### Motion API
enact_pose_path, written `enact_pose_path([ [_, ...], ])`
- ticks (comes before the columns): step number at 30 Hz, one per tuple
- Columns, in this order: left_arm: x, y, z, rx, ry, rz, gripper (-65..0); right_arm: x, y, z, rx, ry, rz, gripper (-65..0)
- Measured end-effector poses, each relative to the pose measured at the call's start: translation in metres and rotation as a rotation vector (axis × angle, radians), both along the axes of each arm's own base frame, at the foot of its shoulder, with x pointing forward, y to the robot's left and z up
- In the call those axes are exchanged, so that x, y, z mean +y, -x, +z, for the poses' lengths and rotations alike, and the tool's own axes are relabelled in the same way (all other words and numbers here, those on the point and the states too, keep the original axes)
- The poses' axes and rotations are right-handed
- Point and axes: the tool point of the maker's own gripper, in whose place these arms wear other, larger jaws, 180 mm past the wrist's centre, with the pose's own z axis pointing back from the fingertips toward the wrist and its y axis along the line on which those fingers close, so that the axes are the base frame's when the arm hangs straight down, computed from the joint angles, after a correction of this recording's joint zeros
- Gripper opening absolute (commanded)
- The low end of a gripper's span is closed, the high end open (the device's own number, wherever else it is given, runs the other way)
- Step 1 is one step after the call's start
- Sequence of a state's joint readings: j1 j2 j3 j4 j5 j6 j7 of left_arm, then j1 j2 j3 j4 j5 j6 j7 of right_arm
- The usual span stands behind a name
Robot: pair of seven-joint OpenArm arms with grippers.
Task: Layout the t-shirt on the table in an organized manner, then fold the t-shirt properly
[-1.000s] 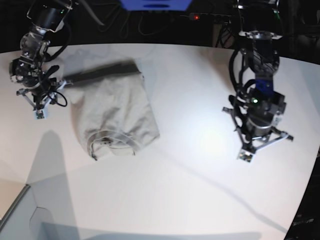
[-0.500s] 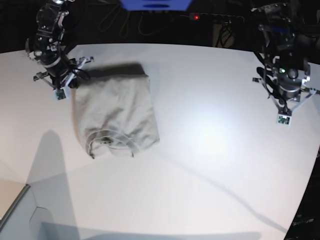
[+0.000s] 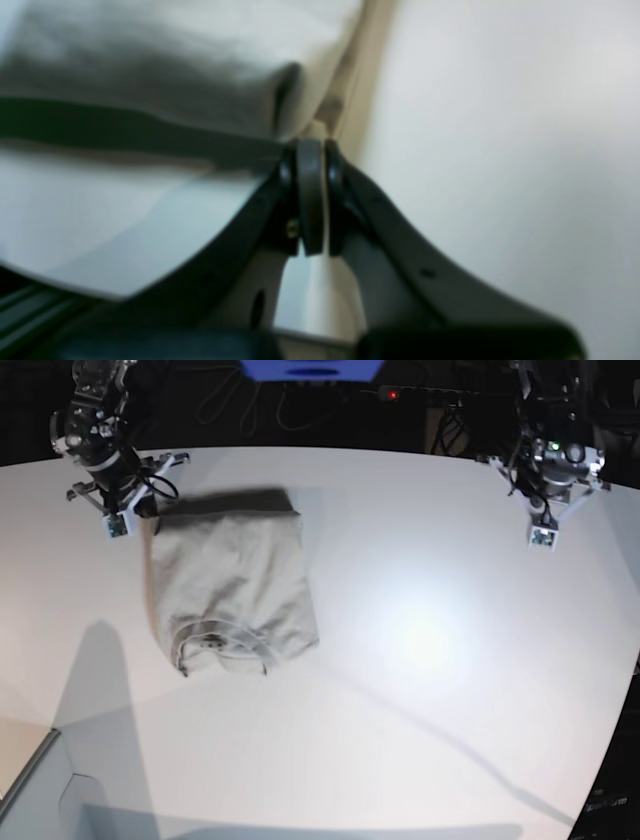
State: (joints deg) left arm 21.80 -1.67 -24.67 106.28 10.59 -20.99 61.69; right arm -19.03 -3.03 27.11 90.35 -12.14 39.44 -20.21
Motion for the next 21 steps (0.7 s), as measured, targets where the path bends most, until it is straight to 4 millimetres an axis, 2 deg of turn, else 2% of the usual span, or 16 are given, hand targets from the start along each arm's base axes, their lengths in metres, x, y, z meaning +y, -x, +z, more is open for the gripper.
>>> enact_pose_path([
  [2,-0.012,0.020,-0.010,0.047,0.048,0.015,-65.0,-0.001,0.010,0.006,0.000,0.007,-0.001,-65.0],
  [8,-0.041,0.043,-0.022,0.056,0.197,0.037,-65.0,0.007,0.044,0.032,-0.021,0.017,-0.051,-65.0],
  [10,-0.051,0.056,-0.028,0.083,0.234,0.040,-65.0,0.007,0.060,0.036,-0.006,0.025,-0.065,-65.0],
  [13,-0.056,0.084,-0.052,0.173,0.264,0.087,-65.0,0.000,0.088,0.028,0.069,0.045,-0.069,-65.0],
  [15,-0.065,0.093,-0.067,0.181,0.298,0.093,-65.0,0.000,0.107,0.022,0.111,0.042,-0.070,-65.0],
  [18,-0.077,0.100,-0.088,0.156,0.357,0.111,-65.0,0.004,0.132,0.001,0.192,0.006,-0.085,-65.0],
  [21,-0.081,0.130,-0.122,0.207,0.384,0.156,-65.0,-0.003,0.152,-0.024,0.255,-0.034,-0.162,-65.0],
])
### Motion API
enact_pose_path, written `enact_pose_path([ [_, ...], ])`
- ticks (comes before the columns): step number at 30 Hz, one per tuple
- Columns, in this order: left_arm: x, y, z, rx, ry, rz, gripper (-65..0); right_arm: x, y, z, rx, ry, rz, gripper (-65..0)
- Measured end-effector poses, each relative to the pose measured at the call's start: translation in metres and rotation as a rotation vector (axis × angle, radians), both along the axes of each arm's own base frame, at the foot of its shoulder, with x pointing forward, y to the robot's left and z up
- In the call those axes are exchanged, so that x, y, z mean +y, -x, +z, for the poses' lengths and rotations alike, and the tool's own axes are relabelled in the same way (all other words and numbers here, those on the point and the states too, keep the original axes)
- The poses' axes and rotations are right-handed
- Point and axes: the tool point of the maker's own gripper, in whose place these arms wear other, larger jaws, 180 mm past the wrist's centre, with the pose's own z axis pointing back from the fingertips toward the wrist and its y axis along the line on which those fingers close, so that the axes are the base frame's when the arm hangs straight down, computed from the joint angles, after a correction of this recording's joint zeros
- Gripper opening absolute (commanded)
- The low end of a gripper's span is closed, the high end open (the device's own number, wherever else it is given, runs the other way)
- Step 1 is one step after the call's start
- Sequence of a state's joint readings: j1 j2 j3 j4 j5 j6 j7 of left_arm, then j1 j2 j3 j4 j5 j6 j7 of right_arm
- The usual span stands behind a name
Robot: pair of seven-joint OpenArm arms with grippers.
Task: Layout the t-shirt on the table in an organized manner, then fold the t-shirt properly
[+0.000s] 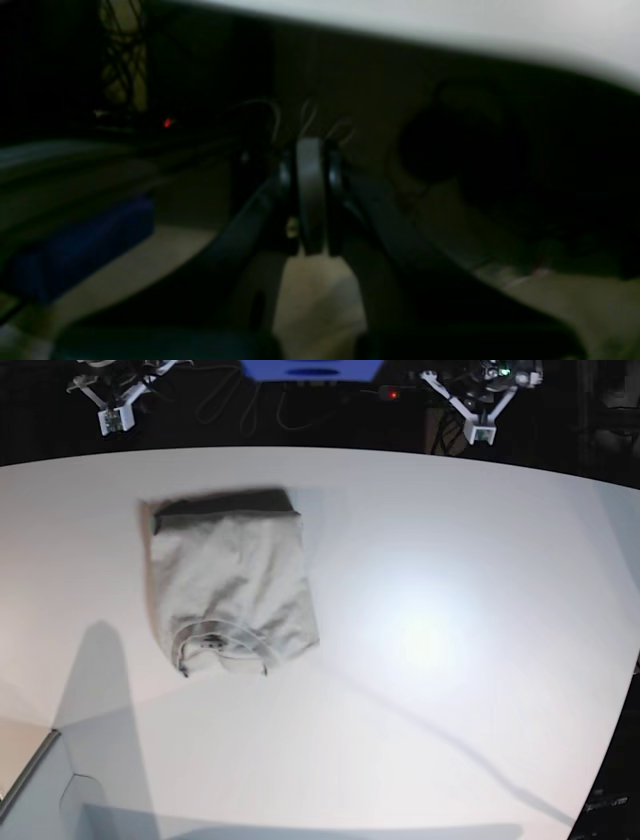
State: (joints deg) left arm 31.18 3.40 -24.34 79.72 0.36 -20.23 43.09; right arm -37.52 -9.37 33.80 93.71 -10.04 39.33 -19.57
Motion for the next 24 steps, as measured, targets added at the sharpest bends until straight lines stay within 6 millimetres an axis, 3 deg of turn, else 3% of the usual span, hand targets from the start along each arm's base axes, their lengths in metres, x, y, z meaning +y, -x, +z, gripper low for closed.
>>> enact_pose_path([
  [3,-0.012,0.035,-0.037,0.083,0.048,0.051,-65.0,-0.003,0.018,-0.031,0.079,-0.037,-0.052,-65.0],
  [6,-0.026,0.045,-0.070,0.092,0.100,0.066,-65.0,0.003,0.017,-0.054,0.053,-0.087,-0.057,-65.0],
  [7,-0.026,0.040,-0.082,0.063,0.096,0.067,-65.0,0.004,0.011,-0.057,-0.013,-0.119,-0.086,-65.0],
  [10,-0.033,0.042,-0.102,0.063,0.122,0.080,-65.0,0.008,0.032,-0.077,-0.028,-0.184,-0.138,-65.0],
  [14,-0.032,0.049,-0.113,0.083,0.132,0.115,-65.0,0.026,0.064,-0.112,0.057,-0.274,-0.196,-65.0],
  [16,-0.034,0.047,-0.114,0.100,0.138,0.113,-65.0,0.015,0.059,-0.123,0.030,-0.253,-0.265,-65.0],
  [19,-0.036,0.024,-0.114,0.065,0.143,0.117,-65.0,-0.017,0.064,-0.140,0.042,-0.112,-0.354,-65.0],
  [22,-0.025,0.009,-0.116,0.037,0.072,0.121,-65.0,-0.034,0.084,-0.150,0.090,0.013,-0.411,-65.0],
  [24,-0.018,0.019,-0.118,0.064,0.015,0.083,-65.0,-0.033,0.098,-0.154,0.123,0.064,-0.421,-65.0],
])
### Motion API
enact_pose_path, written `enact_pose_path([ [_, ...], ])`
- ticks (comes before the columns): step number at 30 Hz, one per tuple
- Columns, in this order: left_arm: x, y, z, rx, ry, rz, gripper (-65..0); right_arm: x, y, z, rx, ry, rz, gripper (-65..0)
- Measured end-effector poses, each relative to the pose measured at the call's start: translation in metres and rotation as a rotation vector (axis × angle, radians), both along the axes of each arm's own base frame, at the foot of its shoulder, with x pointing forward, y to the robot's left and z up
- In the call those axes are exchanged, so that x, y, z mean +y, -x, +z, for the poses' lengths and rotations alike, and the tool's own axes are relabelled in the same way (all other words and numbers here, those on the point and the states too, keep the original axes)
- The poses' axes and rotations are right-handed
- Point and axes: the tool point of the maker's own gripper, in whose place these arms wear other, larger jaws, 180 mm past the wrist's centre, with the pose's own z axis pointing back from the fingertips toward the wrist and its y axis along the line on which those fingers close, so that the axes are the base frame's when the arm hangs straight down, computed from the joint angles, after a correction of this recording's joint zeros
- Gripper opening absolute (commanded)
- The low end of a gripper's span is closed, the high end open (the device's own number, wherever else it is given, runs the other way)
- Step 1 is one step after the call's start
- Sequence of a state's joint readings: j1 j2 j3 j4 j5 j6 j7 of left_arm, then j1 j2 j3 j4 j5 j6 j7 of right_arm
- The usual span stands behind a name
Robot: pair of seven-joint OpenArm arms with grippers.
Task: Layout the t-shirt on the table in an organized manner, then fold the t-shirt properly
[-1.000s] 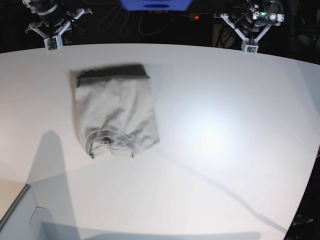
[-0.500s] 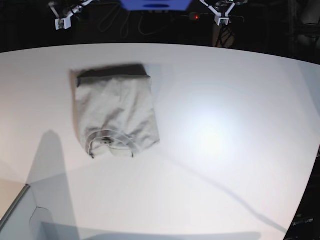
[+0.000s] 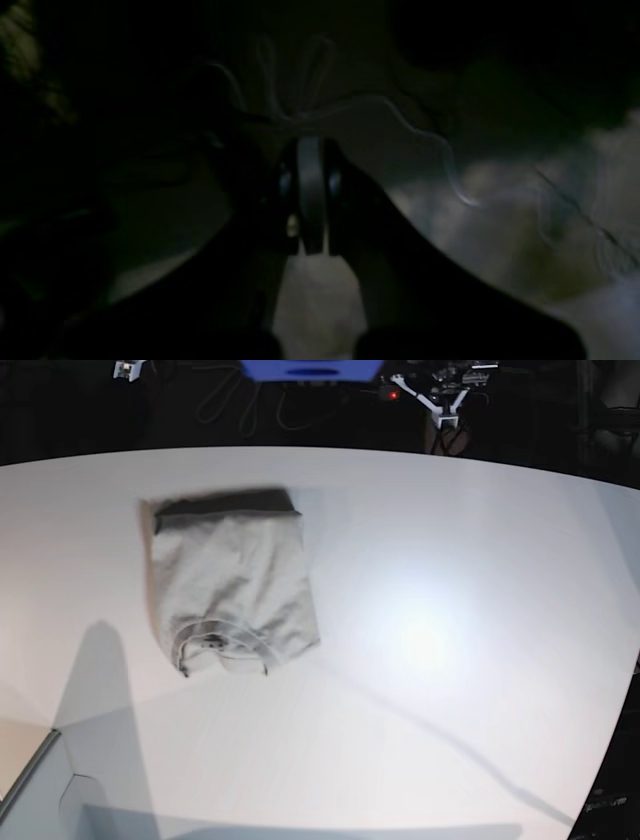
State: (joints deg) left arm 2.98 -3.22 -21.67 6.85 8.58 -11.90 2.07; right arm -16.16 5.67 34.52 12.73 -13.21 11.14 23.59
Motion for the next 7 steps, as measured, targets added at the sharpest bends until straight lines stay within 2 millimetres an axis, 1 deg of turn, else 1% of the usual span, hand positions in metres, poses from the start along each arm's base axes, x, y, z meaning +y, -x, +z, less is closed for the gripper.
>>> enact_pose_path([
  [1,0.002,0.005,0.000,0.012,-0.017,-0.020,-65.0,0.003,0.004,-0.002,0.021,0.009,0.019,-65.0],
  [2,0.004,0.011,-0.001,0.023,-0.030,-0.042,-65.0,0.010,0.003,-0.003,0.029,0.004,0.051,-65.0],
  [3,0.004,0.013,-0.001,0.018,-0.046,-0.042,-65.0,0.014,0.000,-0.004,0.033,0.013,0.081,-65.0],
  [4,0.002,0.011,-0.001,0.006,-0.060,-0.042,-65.0,0.014,-0.003,-0.005,0.043,0.044,0.111,-65.0],
  [5,-0.002,0.012,-0.002,0.012,-0.062,-0.046,-65.0,0.011,-0.008,-0.005,0.049,0.079,0.138,-65.0],
  [7,-0.015,0.004,-0.002,-0.007,-0.052,-0.044,-65.0,-0.001,-0.020,-0.003,0.052,0.170,0.186,-65.0],
])
